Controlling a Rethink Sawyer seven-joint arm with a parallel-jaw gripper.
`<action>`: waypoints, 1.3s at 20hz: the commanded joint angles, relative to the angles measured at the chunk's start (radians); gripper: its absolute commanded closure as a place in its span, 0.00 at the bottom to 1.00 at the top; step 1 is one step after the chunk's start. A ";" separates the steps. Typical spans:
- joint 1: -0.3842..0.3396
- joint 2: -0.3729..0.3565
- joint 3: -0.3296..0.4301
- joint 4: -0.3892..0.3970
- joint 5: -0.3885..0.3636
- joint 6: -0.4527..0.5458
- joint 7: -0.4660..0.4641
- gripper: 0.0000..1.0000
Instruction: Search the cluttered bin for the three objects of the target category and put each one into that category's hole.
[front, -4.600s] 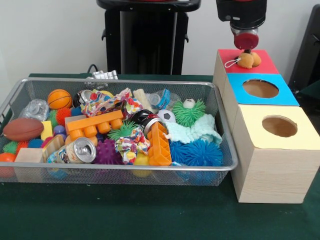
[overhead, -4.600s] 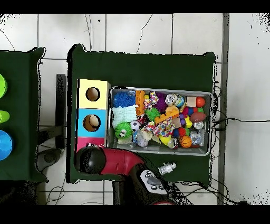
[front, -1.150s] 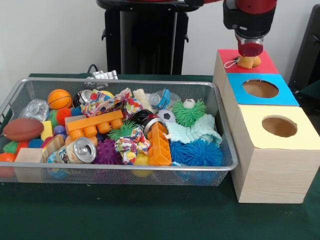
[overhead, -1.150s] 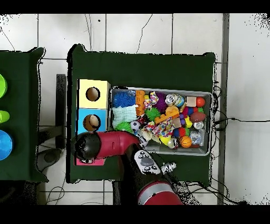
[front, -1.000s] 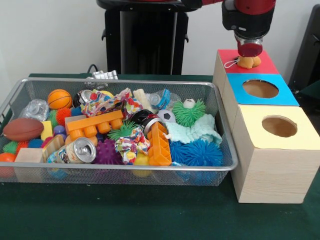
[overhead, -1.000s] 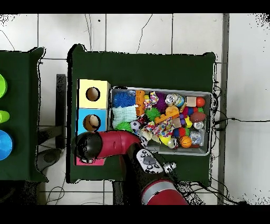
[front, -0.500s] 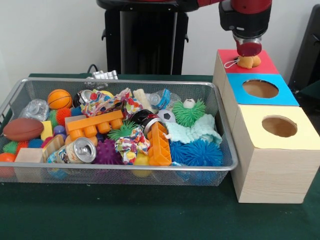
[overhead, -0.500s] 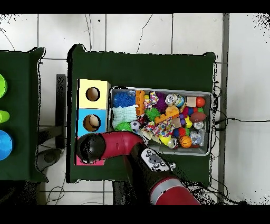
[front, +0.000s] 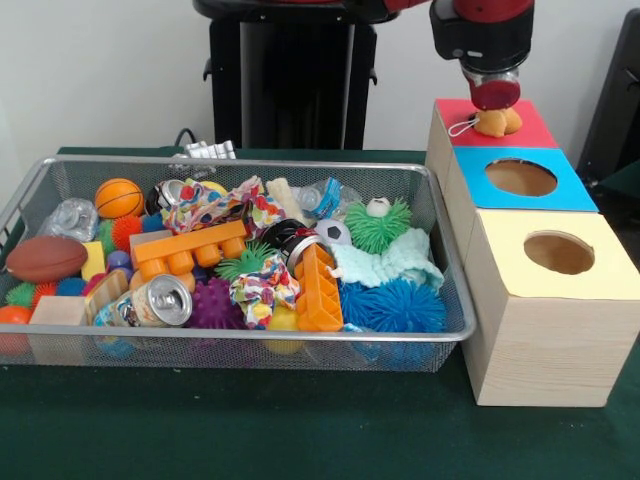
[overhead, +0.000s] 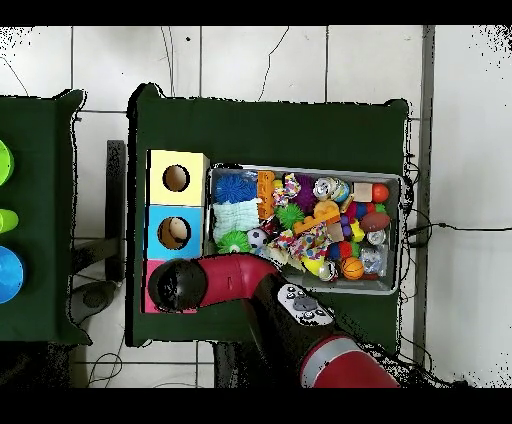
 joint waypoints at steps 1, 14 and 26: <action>-0.062 0.246 -0.139 -0.064 -0.281 -0.661 0.193 1.00; -0.101 0.197 -0.087 -0.022 -0.276 -0.636 0.200 1.00; -0.084 0.169 -0.108 -0.015 -0.266 -0.613 0.217 0.00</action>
